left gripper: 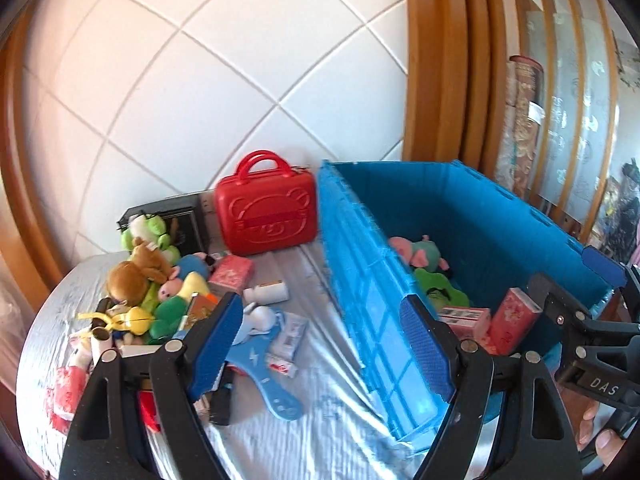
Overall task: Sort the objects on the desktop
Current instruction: 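Move both empty grippers back over the heap, then grasp a white medicine box with the left gripper while the right gripper grasps a black wrapped roll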
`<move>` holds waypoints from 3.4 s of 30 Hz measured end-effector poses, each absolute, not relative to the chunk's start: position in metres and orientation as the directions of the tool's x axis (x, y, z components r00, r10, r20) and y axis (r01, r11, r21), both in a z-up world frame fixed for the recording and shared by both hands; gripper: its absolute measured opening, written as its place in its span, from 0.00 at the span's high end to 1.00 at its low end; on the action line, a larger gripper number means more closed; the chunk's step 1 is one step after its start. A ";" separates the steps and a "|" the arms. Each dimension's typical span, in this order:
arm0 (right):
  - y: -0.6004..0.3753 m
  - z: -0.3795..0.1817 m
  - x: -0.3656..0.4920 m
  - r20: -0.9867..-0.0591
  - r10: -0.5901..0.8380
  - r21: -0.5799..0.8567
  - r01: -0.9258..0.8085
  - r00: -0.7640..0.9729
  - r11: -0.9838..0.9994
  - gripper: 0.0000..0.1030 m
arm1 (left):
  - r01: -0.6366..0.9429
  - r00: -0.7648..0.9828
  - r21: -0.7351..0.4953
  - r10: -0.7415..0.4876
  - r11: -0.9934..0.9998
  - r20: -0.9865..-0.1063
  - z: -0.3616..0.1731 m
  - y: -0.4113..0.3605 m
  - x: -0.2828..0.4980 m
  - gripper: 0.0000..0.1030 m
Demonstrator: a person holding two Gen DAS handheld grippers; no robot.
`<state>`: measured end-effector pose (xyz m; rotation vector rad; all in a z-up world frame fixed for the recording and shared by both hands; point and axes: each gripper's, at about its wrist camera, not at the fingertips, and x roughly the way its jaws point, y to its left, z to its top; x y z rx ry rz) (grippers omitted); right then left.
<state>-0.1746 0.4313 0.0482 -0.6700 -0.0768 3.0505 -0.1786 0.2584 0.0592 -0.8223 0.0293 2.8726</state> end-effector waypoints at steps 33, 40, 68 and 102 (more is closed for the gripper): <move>0.210 -0.120 -0.280 -0.799 -0.212 -0.026 0.385 -0.563 -0.923 0.00 | 0.131 -0.432 -0.139 0.070 -0.982 -0.899 -0.171 0.058 -0.239 0.27; 0.214 -0.155 -0.302 -0.847 -0.191 -0.005 0.368 -0.495 -0.930 0.00 | 0.113 -0.363 -0.147 0.097 -0.983 -0.927 -0.206 0.070 -0.265 0.27; 0.164 -0.243 -0.352 -0.919 -0.302 0.182 0.405 -0.255 -0.896 0.36 | 0.109 -0.350 -0.097 0.053 -0.989 -0.935 -0.236 0.042 -0.281 0.46; 0.191 -0.280 -0.282 -0.955 -0.270 0.195 0.422 -0.125 -0.886 0.66 | 0.205 -0.239 -0.050 -0.001 -0.977 -0.971 -0.267 0.017 -0.203 0.47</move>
